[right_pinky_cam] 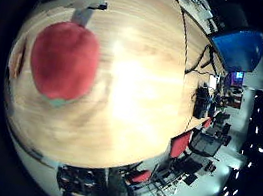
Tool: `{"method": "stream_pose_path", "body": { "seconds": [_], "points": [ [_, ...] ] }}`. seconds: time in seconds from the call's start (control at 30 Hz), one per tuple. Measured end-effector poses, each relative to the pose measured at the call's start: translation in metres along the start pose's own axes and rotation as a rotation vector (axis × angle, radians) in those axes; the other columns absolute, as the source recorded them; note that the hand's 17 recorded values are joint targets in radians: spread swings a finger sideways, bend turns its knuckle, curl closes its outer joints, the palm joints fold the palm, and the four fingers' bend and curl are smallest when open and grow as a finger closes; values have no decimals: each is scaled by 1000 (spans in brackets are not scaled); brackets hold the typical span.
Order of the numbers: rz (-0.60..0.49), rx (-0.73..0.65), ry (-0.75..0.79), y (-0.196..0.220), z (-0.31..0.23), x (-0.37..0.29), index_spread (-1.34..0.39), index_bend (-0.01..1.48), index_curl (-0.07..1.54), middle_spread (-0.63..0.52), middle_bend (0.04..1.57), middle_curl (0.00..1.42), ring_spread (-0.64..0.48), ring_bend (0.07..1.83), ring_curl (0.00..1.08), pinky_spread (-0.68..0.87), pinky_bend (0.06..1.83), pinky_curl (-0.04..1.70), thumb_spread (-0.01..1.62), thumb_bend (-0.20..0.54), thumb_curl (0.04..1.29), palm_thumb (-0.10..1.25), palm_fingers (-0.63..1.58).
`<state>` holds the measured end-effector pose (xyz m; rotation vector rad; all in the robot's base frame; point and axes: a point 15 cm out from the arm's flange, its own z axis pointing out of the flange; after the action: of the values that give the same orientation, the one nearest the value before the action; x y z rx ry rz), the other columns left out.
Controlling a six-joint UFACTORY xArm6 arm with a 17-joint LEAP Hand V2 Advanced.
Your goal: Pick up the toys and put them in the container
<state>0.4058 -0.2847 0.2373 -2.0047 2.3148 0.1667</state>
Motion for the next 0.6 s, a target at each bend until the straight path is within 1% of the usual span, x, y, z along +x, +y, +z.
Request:
{"method": "stream_pose_path", "body": {
  "seconds": [0.23, 0.4, 0.57, 0.6],
  "points": [
    [7, -31, -17, -4, 23, 6, -462, 180, 334, -205, 306, 372, -184, 731, 174, 101, 889, -4, 1007, -24, 295, 446, 337],
    [9, -44, -23, -9, 41, 9, -460, 175, 333, -199, 301, 372, -187, 741, 179, 97, 879, -4, 1015, -16, 300, 489, 345],
    [17, -63, -33, -13, 54, 12, -462, 160, 321, -223, 318, 376, -235, 818, 202, 45, 885, -6, 1025, -11, 307, 558, 412],
    [19, -66, -35, -14, 56, 13, -463, 146, 313, -235, 325, 379, -251, 842, 209, 12, 920, 3, 1025, -12, 309, 569, 450]
  ]
}}
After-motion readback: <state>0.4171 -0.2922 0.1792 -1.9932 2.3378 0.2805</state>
